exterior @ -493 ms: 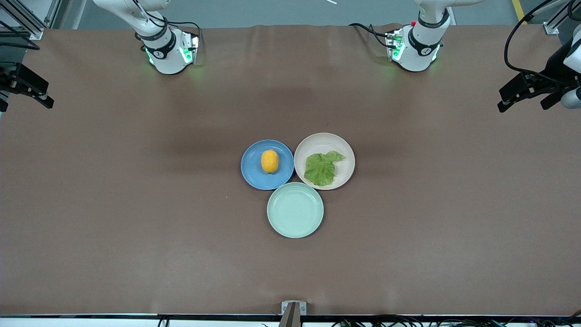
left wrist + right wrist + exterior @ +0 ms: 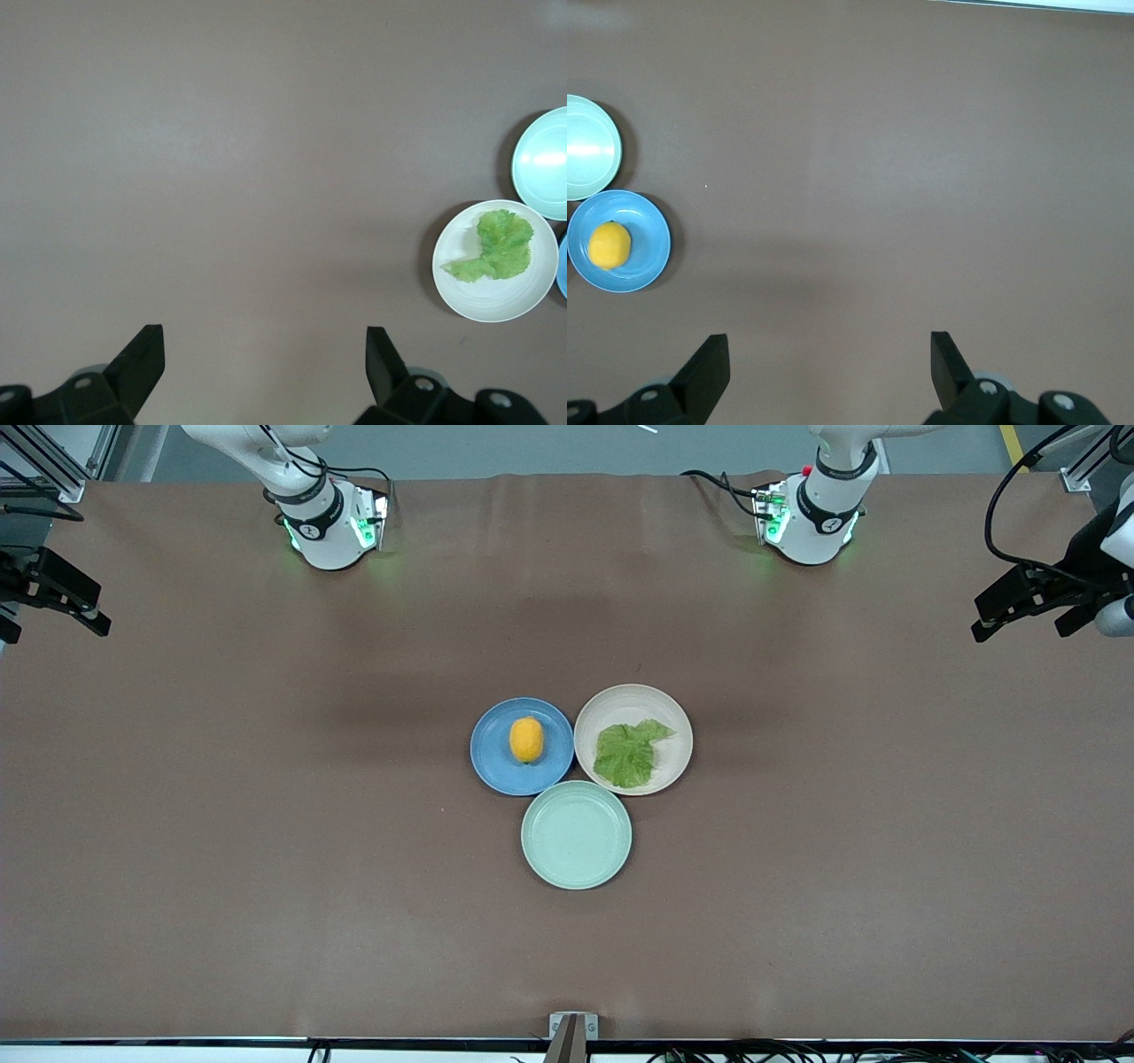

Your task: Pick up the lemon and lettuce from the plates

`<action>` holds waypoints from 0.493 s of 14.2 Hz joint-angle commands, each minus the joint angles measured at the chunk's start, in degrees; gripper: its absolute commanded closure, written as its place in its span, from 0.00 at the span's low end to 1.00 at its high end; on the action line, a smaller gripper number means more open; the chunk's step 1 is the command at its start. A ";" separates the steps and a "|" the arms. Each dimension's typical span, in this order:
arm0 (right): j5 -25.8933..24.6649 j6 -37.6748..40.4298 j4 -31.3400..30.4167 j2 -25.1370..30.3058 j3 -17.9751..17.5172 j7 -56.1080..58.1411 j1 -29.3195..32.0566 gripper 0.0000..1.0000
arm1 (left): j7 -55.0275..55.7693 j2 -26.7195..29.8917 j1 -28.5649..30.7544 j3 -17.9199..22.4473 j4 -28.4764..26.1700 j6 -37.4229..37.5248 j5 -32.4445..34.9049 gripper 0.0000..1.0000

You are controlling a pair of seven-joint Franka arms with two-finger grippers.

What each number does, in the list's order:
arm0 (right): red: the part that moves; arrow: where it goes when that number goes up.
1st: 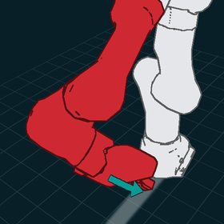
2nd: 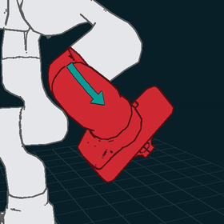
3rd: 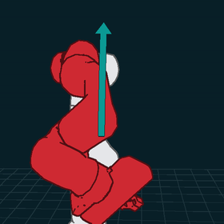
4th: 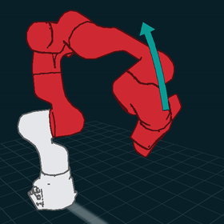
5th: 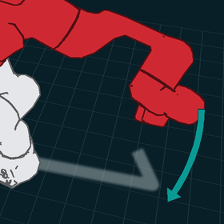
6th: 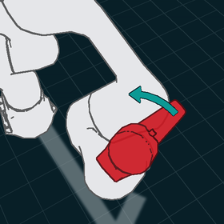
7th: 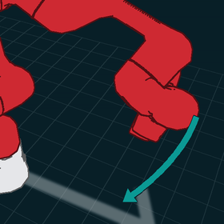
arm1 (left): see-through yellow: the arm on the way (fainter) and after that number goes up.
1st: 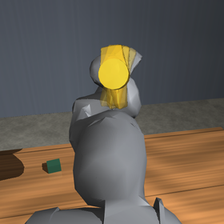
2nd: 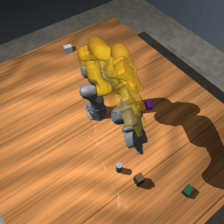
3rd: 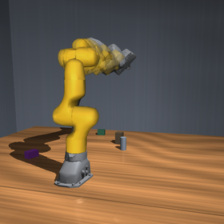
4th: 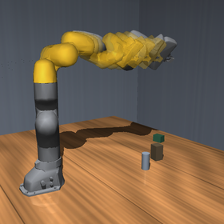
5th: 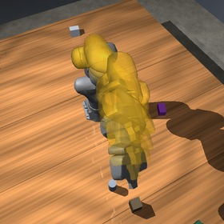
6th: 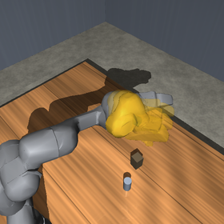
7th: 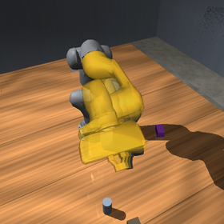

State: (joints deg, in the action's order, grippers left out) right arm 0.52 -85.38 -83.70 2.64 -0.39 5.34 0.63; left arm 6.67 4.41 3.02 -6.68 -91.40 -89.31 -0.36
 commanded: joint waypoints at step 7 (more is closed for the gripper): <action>0.44 -0.23 -1.47 -3.78 0.04 -4.46 -12.93 0.00 | 4.03 -12.39 -4.50 -0.44 -2.11 -9.64 -6.50 0.00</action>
State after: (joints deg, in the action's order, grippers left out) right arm 0.60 -85.36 -84.10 -0.56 -0.70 2.22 -10.41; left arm 8.34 -5.72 0.54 -7.01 -92.94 -96.21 -5.99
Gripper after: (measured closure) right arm 0.000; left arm 0.000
